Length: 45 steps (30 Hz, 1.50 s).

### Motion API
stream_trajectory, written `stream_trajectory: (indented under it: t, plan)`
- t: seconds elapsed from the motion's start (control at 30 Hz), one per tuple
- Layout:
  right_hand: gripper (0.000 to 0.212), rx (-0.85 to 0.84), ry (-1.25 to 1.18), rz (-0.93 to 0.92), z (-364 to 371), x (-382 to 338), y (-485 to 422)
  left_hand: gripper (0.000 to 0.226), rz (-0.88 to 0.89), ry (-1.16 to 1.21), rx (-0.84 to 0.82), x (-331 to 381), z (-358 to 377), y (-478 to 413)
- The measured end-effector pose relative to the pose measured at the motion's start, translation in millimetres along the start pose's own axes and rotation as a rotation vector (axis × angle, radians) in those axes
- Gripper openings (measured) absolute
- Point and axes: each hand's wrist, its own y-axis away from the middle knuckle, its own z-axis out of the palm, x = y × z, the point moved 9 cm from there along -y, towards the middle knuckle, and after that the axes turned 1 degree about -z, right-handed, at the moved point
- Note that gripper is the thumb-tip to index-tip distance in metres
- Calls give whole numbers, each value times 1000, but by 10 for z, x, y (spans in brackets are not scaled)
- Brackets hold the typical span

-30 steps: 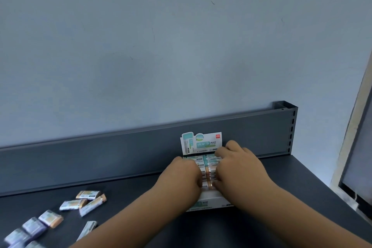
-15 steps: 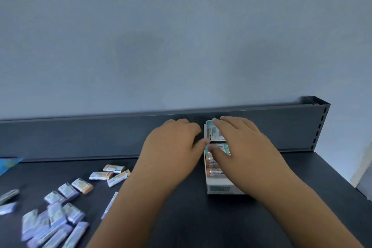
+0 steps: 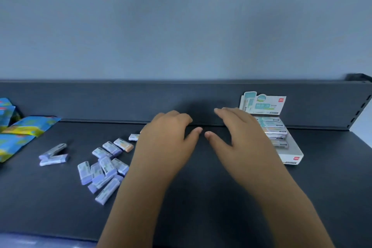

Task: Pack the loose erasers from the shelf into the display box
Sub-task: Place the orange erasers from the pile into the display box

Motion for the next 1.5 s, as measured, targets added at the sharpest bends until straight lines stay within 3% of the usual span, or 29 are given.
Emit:
stream_trajectory:
  t: [0.57, 0.8, 1.03, 1.23, 1.4, 1.5]
  plan:
    - [47, -183, -50, -142, 462, -615, -30, 29, -212, 36, 54, -621, -278, 233]
    - [27, -281, -53, -174, 754, -967, -114, 17, -204, 172, -12, -998, -339, 245]
    - [24, -385, -32, 6, 988, -1145, -363, 15, -186, 192, -38, -1770, -565, 227]
    - [18, -471, 217, 126, 1376, -1168, -589, 15, 9, 138, -97, -1859, -599, 124]
    - [22, -606, 371, 134, 1740, -1246, -659, 23, 301, -20, -377, -1625, -243, 16]
    - [24, -631, 454, 115, 1862, -1284, -693, 31, 334, -127, -497, -1699, -46, -31]
